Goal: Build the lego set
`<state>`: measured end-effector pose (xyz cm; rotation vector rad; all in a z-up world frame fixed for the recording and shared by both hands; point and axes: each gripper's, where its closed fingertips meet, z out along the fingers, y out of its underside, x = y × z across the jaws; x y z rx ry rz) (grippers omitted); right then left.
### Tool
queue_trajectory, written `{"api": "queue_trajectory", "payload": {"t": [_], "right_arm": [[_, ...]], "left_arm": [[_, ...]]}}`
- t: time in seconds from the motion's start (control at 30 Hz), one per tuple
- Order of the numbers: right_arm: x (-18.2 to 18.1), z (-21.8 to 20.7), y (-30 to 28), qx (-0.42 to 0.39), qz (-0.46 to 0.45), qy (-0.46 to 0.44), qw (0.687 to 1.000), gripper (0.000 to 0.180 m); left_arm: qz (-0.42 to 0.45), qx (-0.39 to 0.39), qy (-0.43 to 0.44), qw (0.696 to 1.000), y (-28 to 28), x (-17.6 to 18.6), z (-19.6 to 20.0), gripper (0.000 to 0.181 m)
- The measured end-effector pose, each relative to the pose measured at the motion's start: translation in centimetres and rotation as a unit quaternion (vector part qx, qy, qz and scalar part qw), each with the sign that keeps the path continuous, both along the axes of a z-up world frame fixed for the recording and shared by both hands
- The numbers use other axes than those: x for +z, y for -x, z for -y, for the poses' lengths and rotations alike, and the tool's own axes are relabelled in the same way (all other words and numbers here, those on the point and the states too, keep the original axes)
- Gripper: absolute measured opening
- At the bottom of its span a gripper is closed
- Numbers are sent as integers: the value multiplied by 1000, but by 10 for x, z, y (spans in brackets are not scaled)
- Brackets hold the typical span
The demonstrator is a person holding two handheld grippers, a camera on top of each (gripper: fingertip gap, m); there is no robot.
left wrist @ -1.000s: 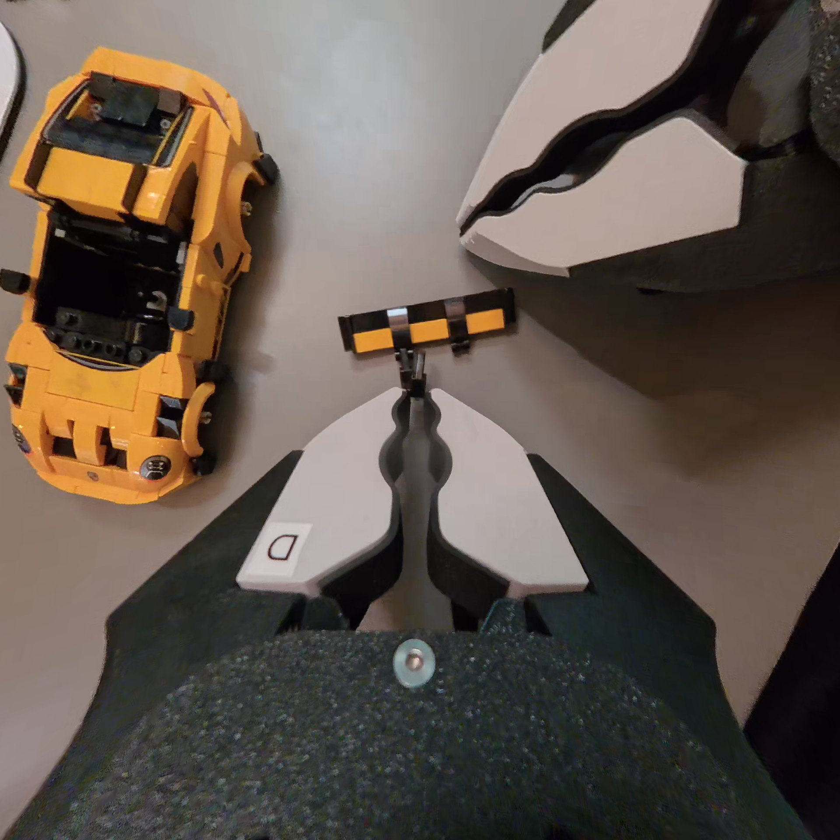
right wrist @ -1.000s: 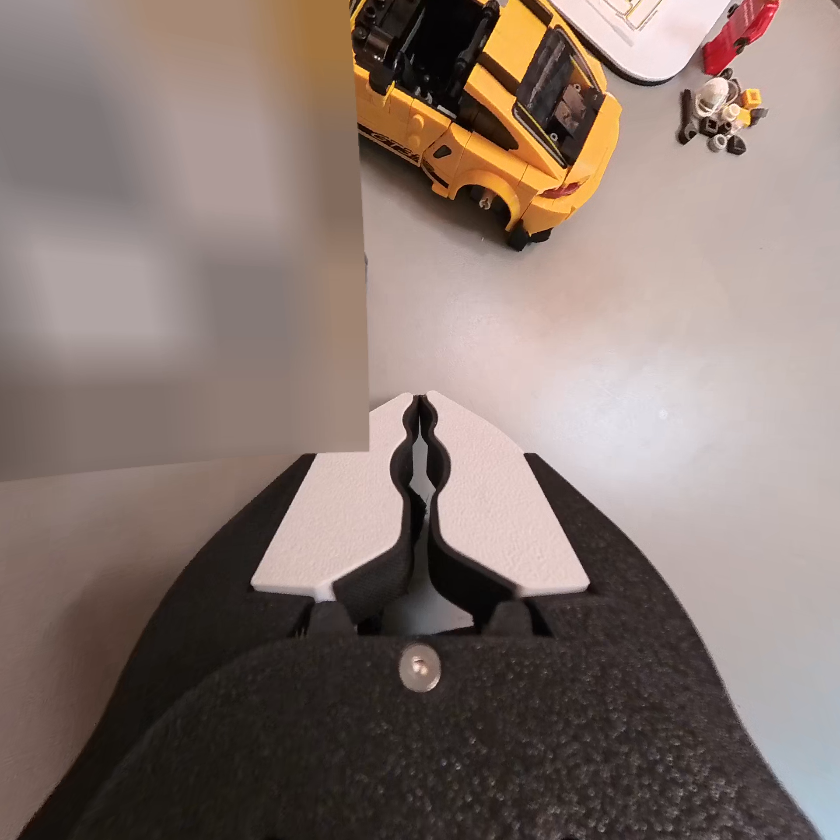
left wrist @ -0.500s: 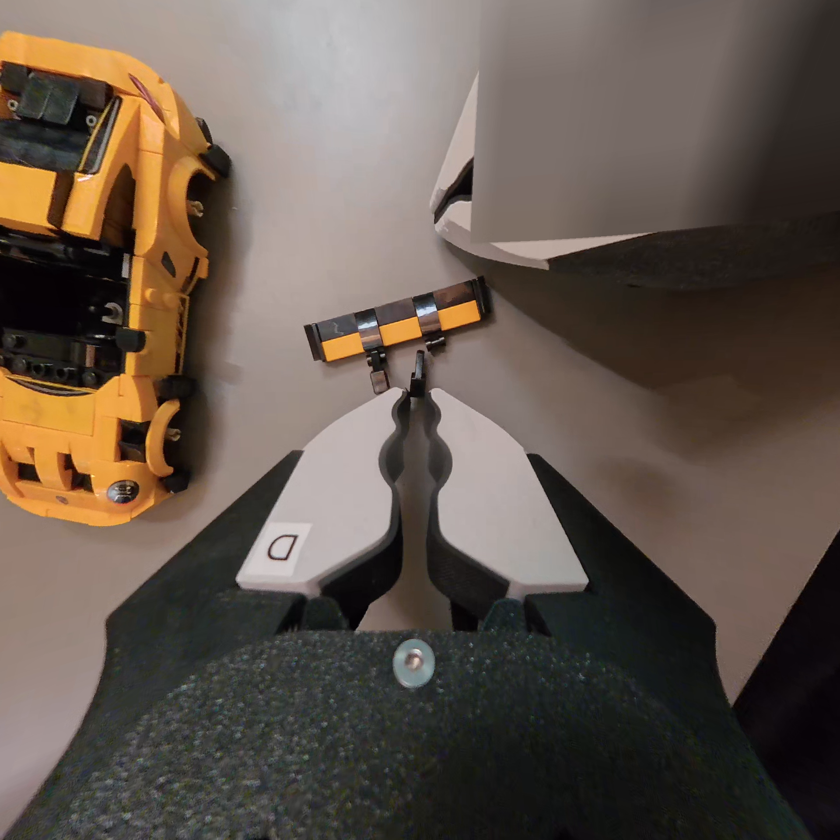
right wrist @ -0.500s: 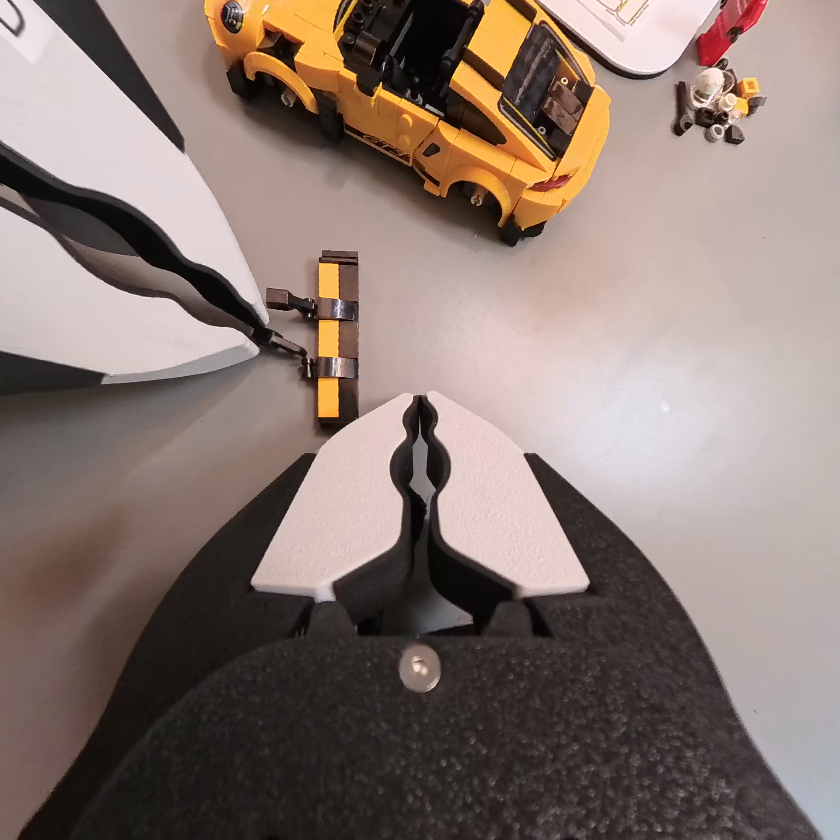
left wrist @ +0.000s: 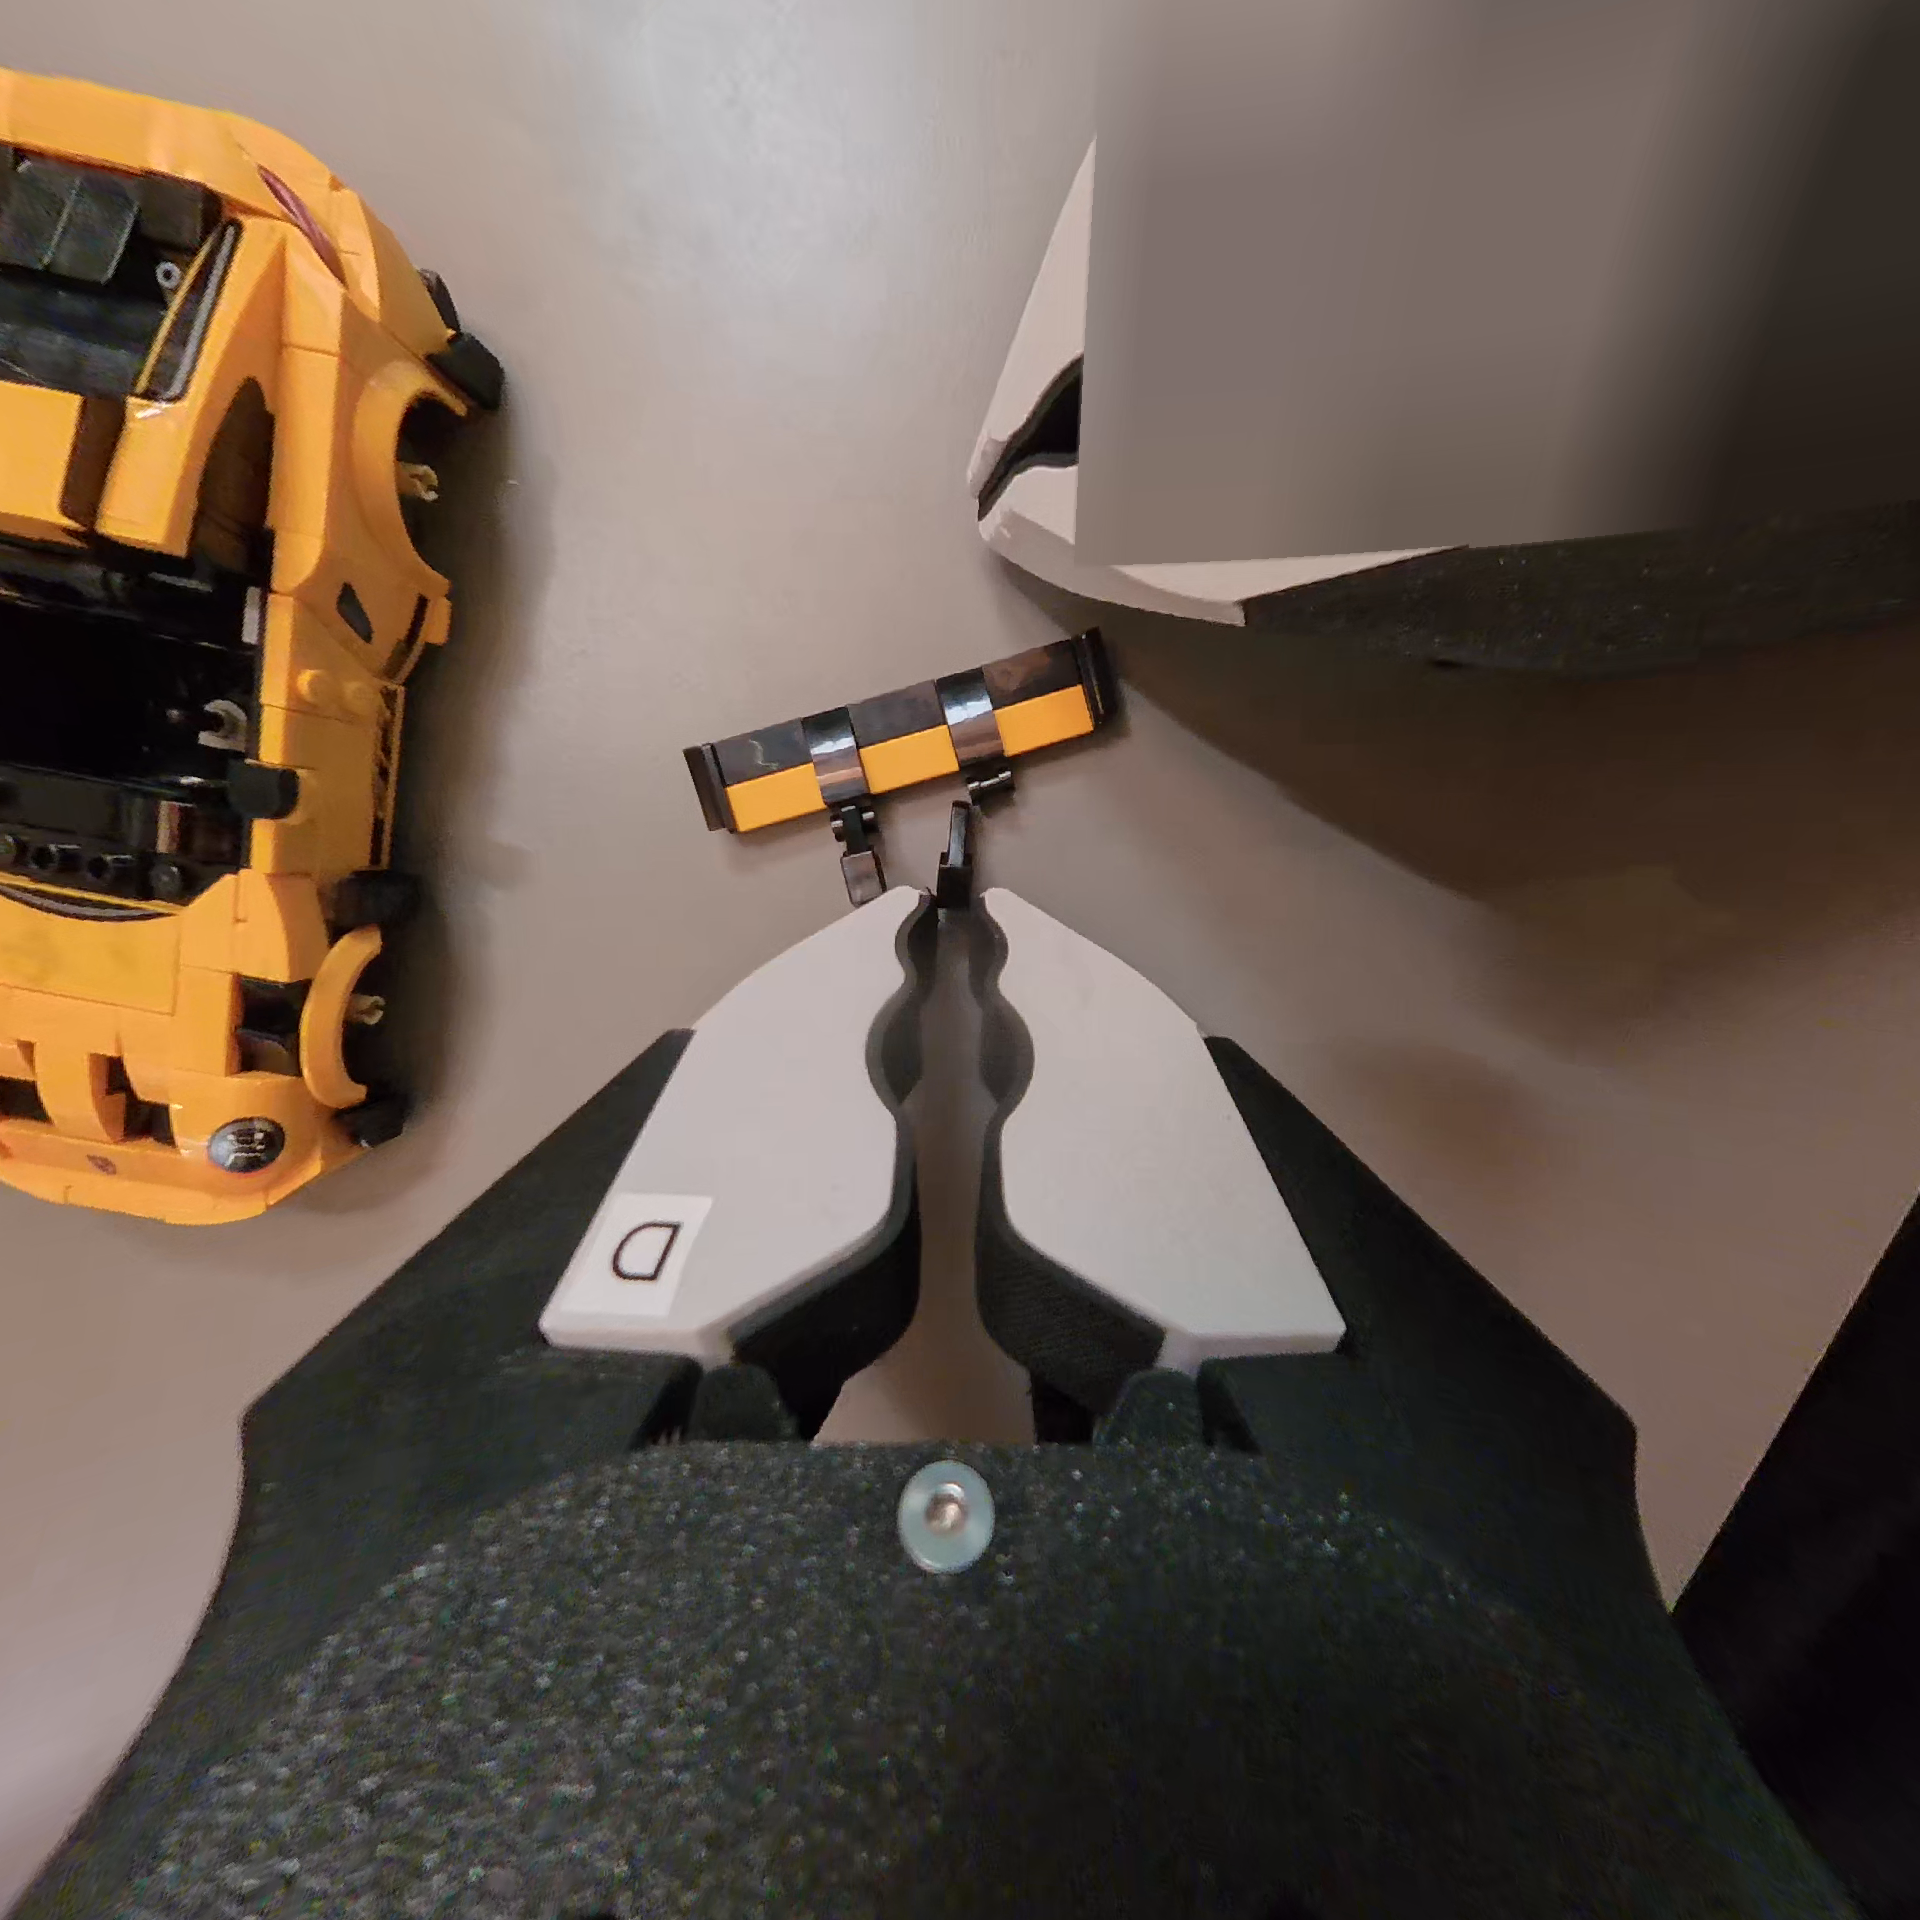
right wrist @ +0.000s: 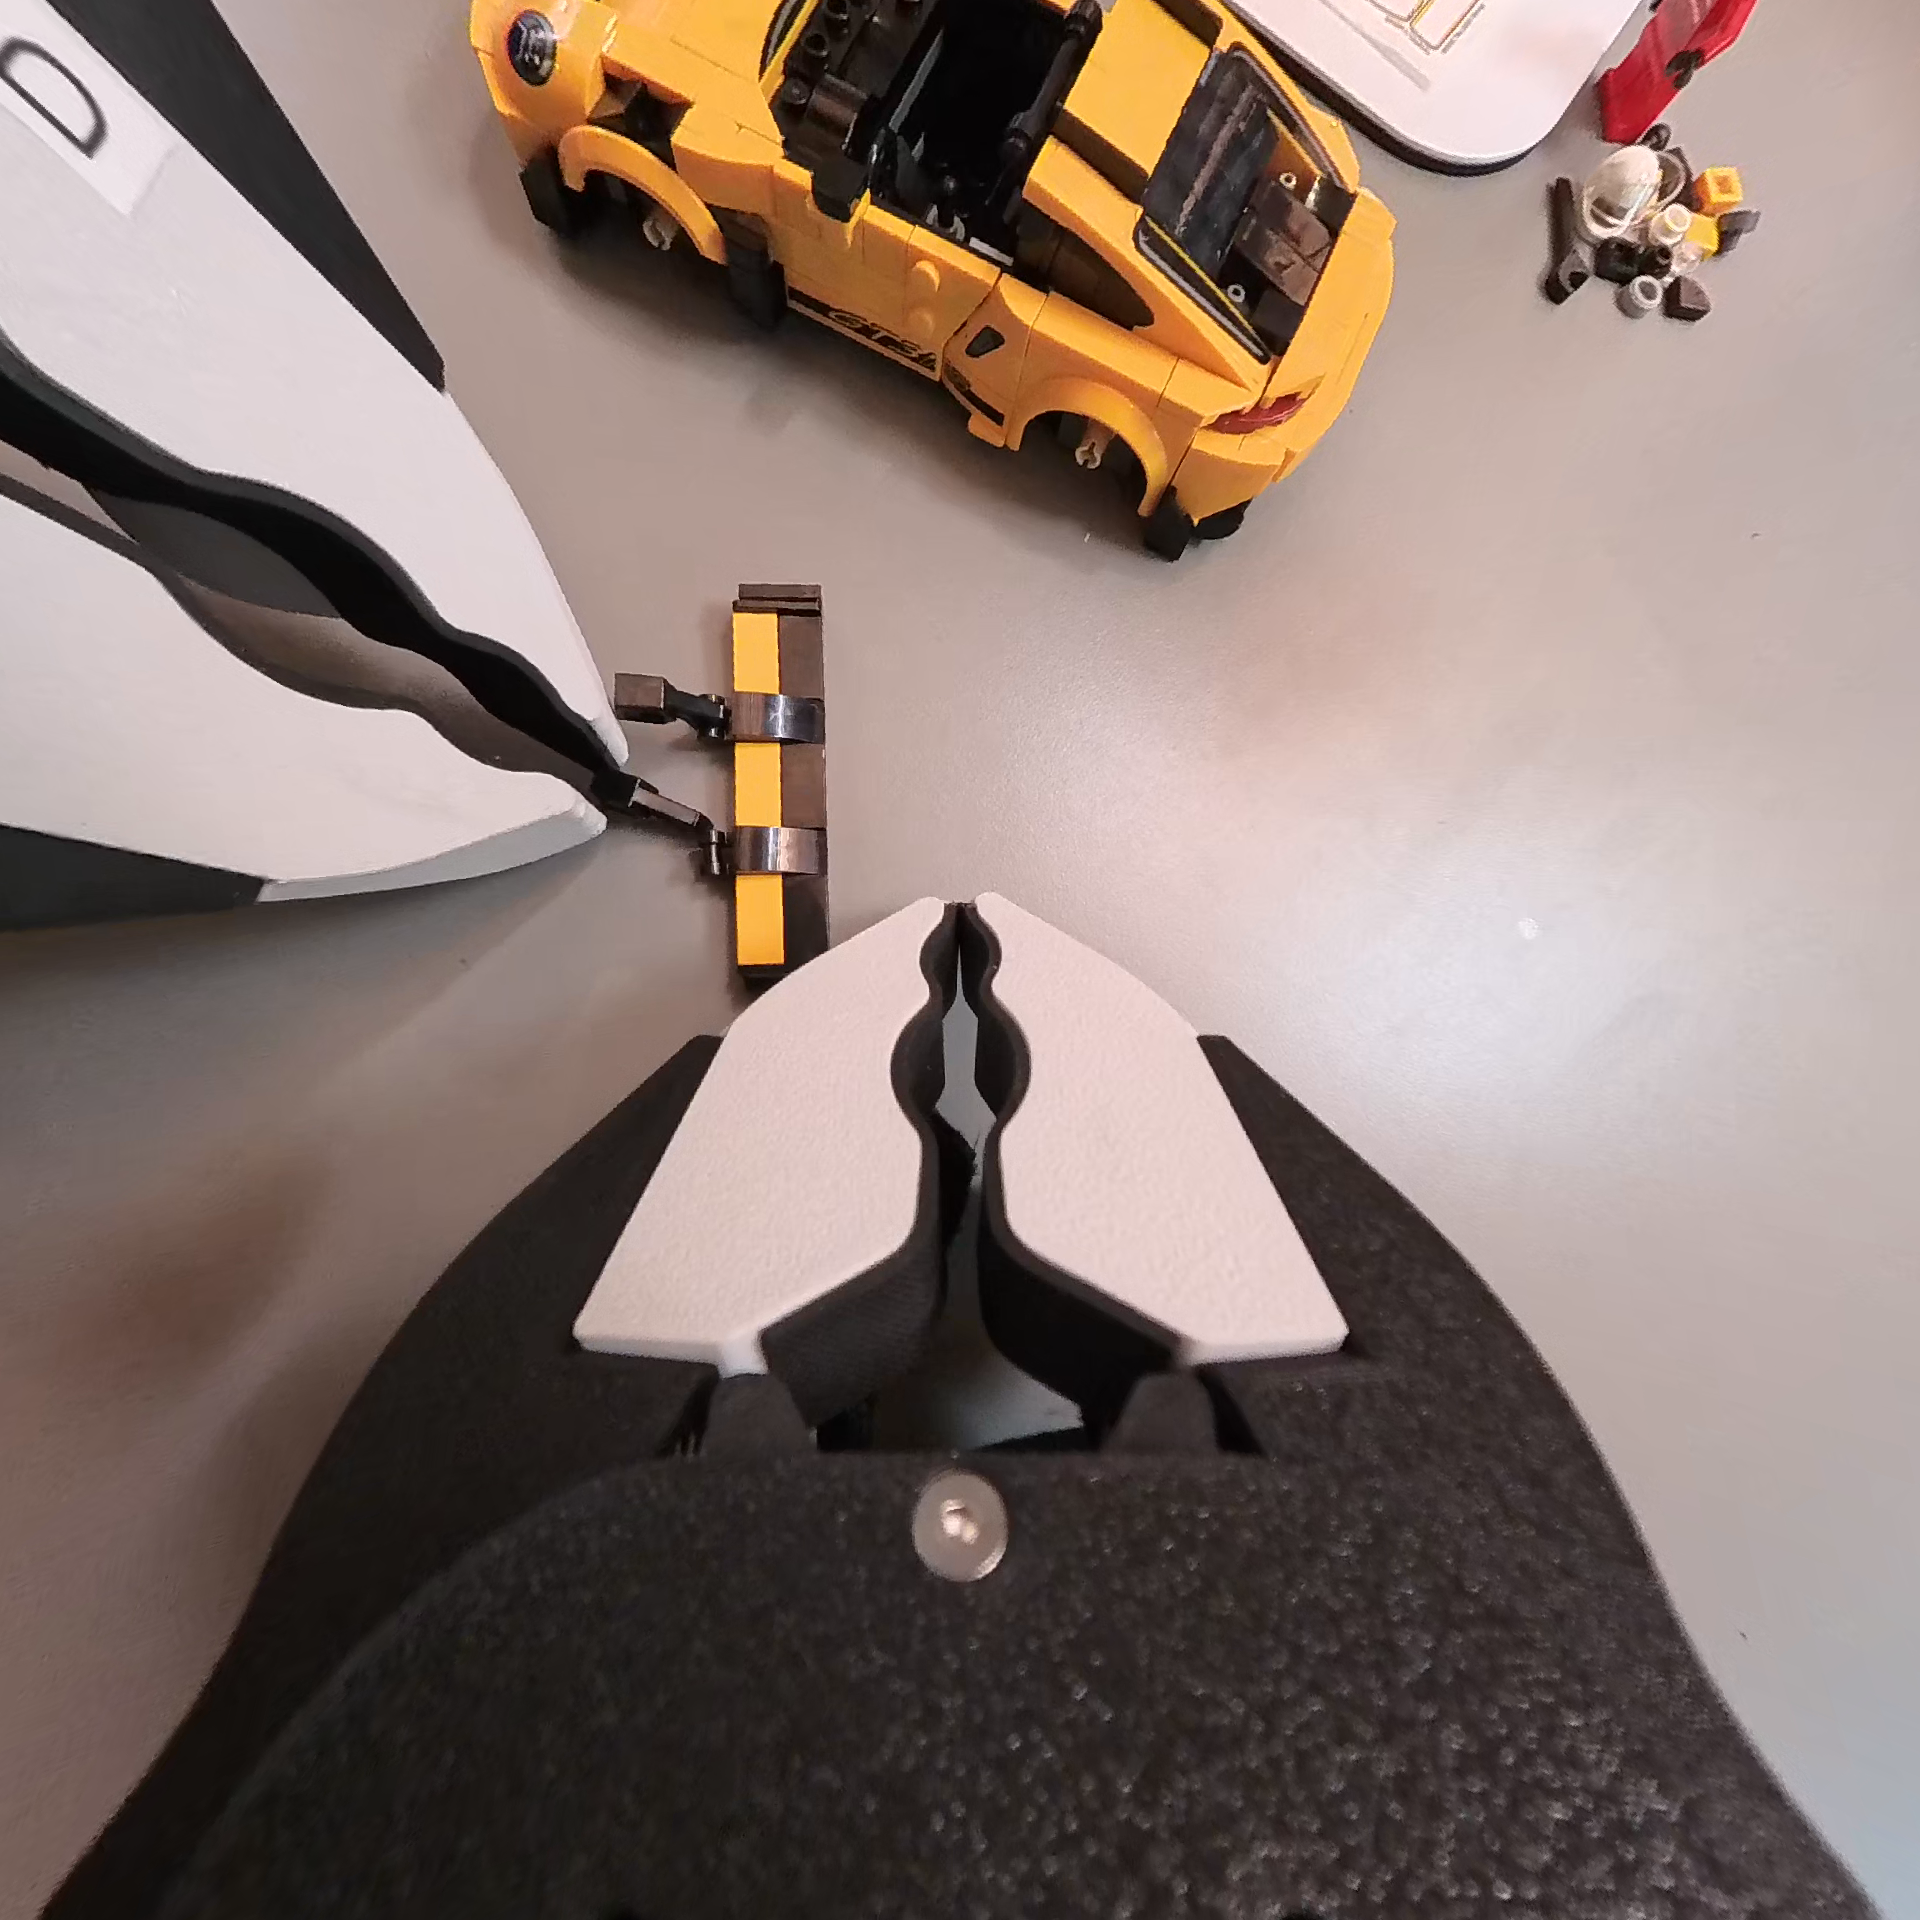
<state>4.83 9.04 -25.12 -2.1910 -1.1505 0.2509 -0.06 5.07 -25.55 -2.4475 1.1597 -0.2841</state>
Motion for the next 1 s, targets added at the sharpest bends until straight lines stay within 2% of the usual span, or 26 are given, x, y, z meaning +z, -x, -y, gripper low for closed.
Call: {"api": "queue_trajectory", "payload": {"t": [0.43, 0.53, 0.7, 0.87, 1.0], "right_arm": [[0, 0, 0, 1, 0, 1, 1000, 0], [1, 0, 1, 1, -3, -1, 1000, 0], [9, 2, 2, 7, -23, -12, 1000, 0], [35, 12, 9, 31, -75, -37, 996, 0], [64, 23, 22, 60, -130, -63, 988, 0]], "left_arm": [[7, 0, 2, 1000, -2, 0, 2, 5], [34, 2, 2, 999, -3, 5, 3, 5], [176, 22, 39, 983, -14, 25, 10, 6], [340, 63, 66, 936, -13, 61, 1, 6], [419, 79, 84, 901, -10, 80, -5, 6]]}}
